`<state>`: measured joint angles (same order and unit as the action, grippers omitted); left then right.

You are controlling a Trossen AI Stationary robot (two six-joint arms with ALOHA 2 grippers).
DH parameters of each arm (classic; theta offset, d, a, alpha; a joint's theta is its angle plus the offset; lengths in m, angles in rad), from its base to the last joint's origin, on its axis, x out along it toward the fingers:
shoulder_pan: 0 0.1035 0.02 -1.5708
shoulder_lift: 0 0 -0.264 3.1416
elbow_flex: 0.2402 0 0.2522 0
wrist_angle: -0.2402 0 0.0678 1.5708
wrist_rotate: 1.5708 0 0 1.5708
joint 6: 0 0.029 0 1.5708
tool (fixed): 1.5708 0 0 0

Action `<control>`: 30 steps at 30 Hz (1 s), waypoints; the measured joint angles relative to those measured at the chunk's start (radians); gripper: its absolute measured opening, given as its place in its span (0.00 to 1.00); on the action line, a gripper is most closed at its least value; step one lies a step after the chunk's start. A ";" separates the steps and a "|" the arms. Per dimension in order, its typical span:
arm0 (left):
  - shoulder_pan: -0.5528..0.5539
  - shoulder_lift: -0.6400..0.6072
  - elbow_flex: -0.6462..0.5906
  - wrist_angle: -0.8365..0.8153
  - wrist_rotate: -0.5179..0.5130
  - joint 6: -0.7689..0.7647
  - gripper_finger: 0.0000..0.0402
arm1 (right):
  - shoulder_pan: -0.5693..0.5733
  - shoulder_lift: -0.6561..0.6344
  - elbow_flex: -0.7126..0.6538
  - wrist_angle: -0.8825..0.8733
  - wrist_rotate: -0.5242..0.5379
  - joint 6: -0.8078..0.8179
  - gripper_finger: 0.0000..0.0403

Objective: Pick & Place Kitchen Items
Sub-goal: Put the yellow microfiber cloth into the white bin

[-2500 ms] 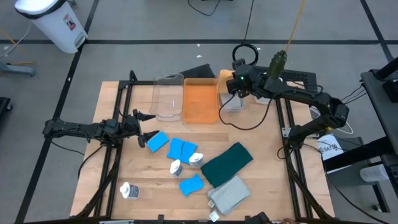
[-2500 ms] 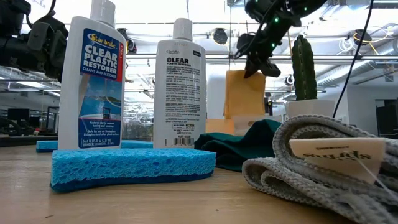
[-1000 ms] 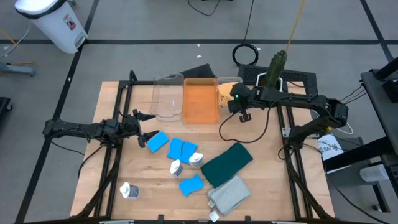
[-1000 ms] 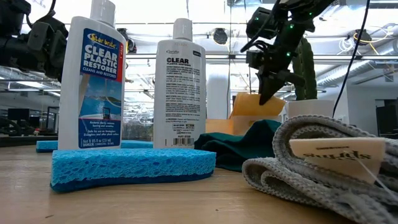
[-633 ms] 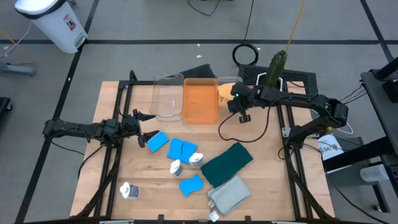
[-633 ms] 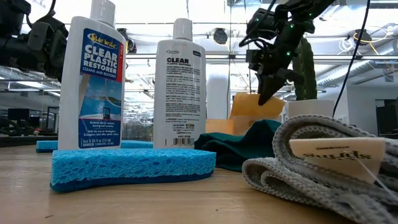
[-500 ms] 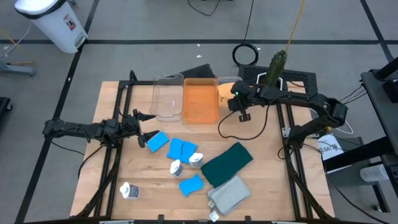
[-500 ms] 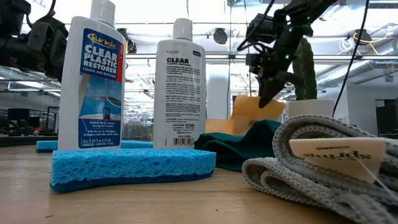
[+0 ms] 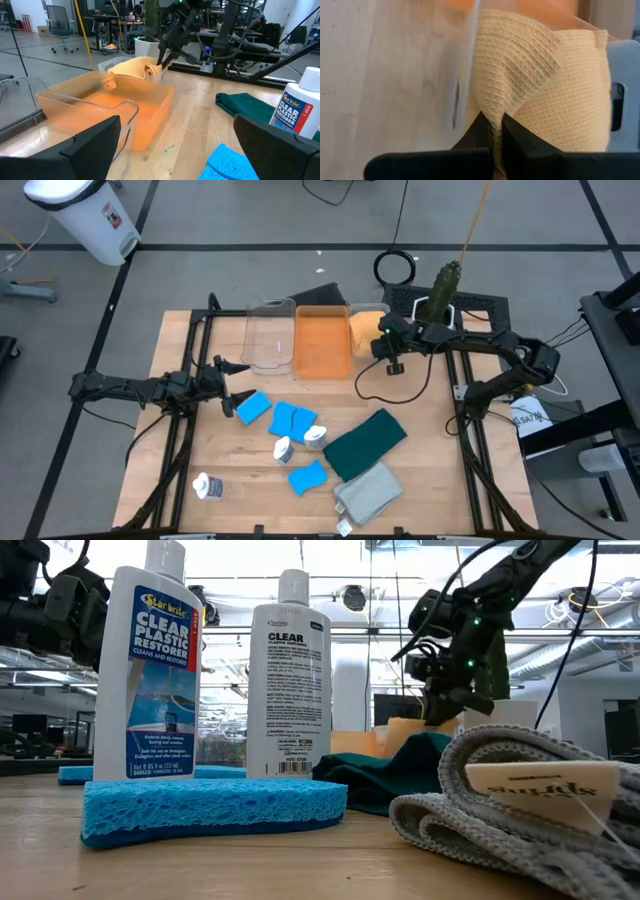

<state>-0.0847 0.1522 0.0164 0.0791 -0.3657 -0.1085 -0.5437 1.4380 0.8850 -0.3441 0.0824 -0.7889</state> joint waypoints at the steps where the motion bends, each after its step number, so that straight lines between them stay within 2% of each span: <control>1: 0.000 0.000 0.000 0.000 0.000 0.000 0.98 | 0.000 0.000 -0.006 0.008 -0.007 -0.001 0.00; 5: 0.000 0.000 0.000 0.000 0.000 0.000 0.98 | 0.002 -0.001 -0.020 0.044 -0.004 -0.001 0.01; 9: 0.000 0.000 0.000 0.000 0.000 0.000 0.98 | 0.015 -0.020 -0.022 0.066 -0.005 0.043 0.06; 18: 0.000 0.000 0.000 0.000 0.000 0.000 0.98 | 0.086 -0.116 -0.022 0.087 0.001 0.074 0.32; 23: 0.000 0.000 0.000 0.000 0.000 0.000 0.98 | 0.134 -0.187 -0.022 0.116 0.077 0.128 0.42; 27: 0.000 0.000 0.000 0.000 0.000 0.000 0.98 | 0.142 -0.220 -0.007 0.184 0.157 0.143 0.42; 30: 0.000 0.000 0.000 0.000 0.000 0.000 0.98 | 0.101 -0.208 0.044 0.179 0.146 0.161 0.32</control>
<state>-0.0846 0.1524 0.0162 0.0791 -0.3660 -0.1086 -0.4428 1.2299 0.9285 -0.1646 0.2279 -0.6282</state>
